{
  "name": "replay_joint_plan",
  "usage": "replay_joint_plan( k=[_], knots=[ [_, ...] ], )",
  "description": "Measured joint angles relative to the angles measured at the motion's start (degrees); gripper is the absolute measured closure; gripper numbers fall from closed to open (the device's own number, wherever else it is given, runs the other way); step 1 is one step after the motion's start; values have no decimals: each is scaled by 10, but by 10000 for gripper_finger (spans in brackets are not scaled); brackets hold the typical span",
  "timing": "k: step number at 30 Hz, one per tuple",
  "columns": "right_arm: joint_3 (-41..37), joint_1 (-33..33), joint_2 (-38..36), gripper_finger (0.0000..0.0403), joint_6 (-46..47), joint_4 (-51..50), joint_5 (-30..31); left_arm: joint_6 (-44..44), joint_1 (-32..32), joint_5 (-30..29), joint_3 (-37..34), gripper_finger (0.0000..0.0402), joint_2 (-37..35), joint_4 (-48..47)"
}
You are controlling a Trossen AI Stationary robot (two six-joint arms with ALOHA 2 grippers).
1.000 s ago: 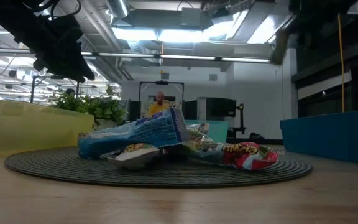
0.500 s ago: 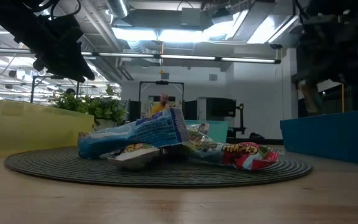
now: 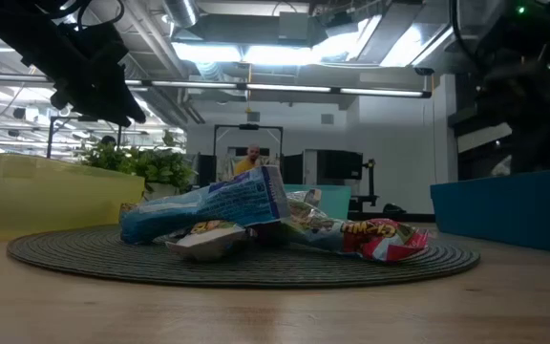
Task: Pick and place Granola Bars by type
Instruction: Put the yellow granola bar into the blue bin
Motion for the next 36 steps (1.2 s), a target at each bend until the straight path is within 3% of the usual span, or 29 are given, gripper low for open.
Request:
replay_joint_plan(
  k=[17, 31, 36],
  knots=[
    [-10, 77, 65, 400, 27, 14, -49, -5, 0, 0, 0, 183, 0, 0],
    [-10, 90, 107, 399, 42, 13, 33, -4, 0, -10, 0, 183, 0, 0],
    [-10, 90, 131, 381, 40, 13, 35, 0, 0, -11, 0, 183, 0, 0]
  ],
)
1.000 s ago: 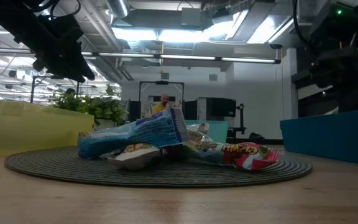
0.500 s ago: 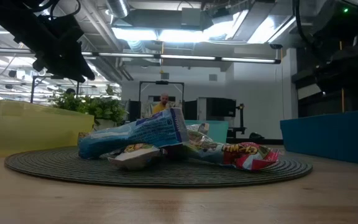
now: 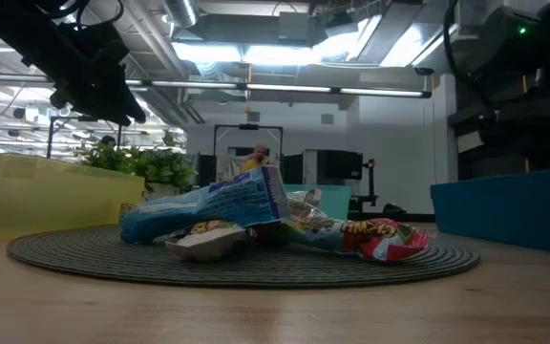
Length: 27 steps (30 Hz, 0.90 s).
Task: Pick and place Granola Bars by type
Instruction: Put the yellow granola bar into the blue bin
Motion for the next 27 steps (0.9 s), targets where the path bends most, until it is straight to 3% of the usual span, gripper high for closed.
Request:
replay_joint_plan(
  k=[19, 27],
  knots=[
    [1, 0, 29, 293, -6, 29, 10, -7, 0, 4, 0, 183, 0, 0],
    [36, 0, 29, 270, -6, -36, 10, -15, 0, 4, 0, 183, 0, 0]
  ],
)
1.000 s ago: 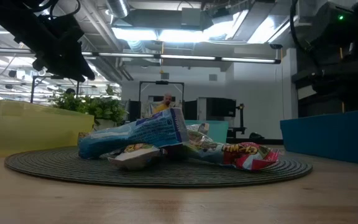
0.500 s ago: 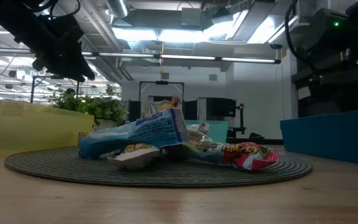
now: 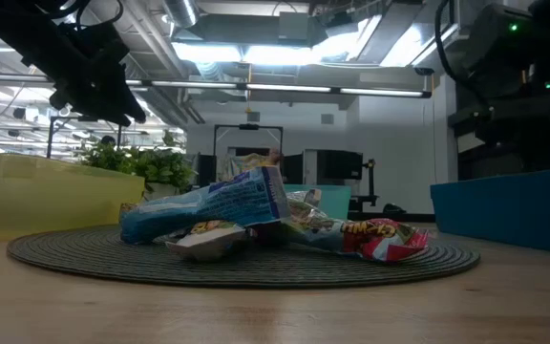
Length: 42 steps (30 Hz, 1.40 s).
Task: Pick and place Granola Bars by type
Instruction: Put the yellow granola bar into the blue bin
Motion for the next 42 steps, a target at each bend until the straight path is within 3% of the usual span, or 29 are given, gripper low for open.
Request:
replay_joint_plan(
  k=[4, 9, 17, 22, 29, 35, 42],
  knots=[
    [43, 0, 0, 270, -8, -68, 11, 0, 0, 0, 0, 183, 0, 0],
    [113, 0, 0, 270, -44, -107, 72, 0, 0, -1, 0, 183, 0, 0],
    [188, 3, 0, 270, -269, 21, 172, 5, 0, -3, 0, 183, 0, 0],
    [188, 4, 5, 270, -418, 131, 146, 5, 0, -4, 0, 183, 0, 0],
    [188, 4, 26, 270, -551, 199, 48, 5, 0, -4, 0, 183, 0, 0],
    [188, 3, 55, 269, -605, 217, 15, 6, 0, -3, 0, 183, 0, 0],
    [188, 3, 81, 269, -591, 231, 15, 6, 0, -2, 0, 183, 0, 0]
  ],
)
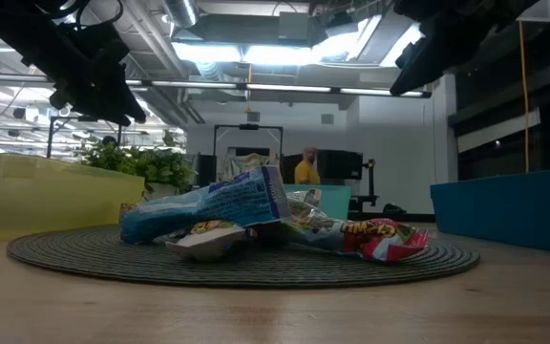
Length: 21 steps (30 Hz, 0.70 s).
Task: Pick and place Granola Bars by type
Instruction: Put the yellow granola bar into the blue bin
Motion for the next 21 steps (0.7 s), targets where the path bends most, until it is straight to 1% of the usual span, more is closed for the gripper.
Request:
replay_joint_plan(
  k=[5, 10, 15, 18, 21],
  knots=[
    [0, 1, 13, 269, -3, 35, -13, 0, 0, 3, 0, 183, 0, 0],
    [0, 2, 35, 269, -2, 79, -15, 4, 0, 20, 0, 183, 0, 0],
    [29, 2, 76, 267, -10, 76, -17, 5, 0, 33, 0, 183, 0, 0],
    [54, 2, 107, 245, -18, 76, -26, 11, 0, 35, 0, 183, 0, 0],
    [84, 2, 146, 202, -2, 73, -26, 19, 0, 37, 0, 183, 0, 0]
  ],
)
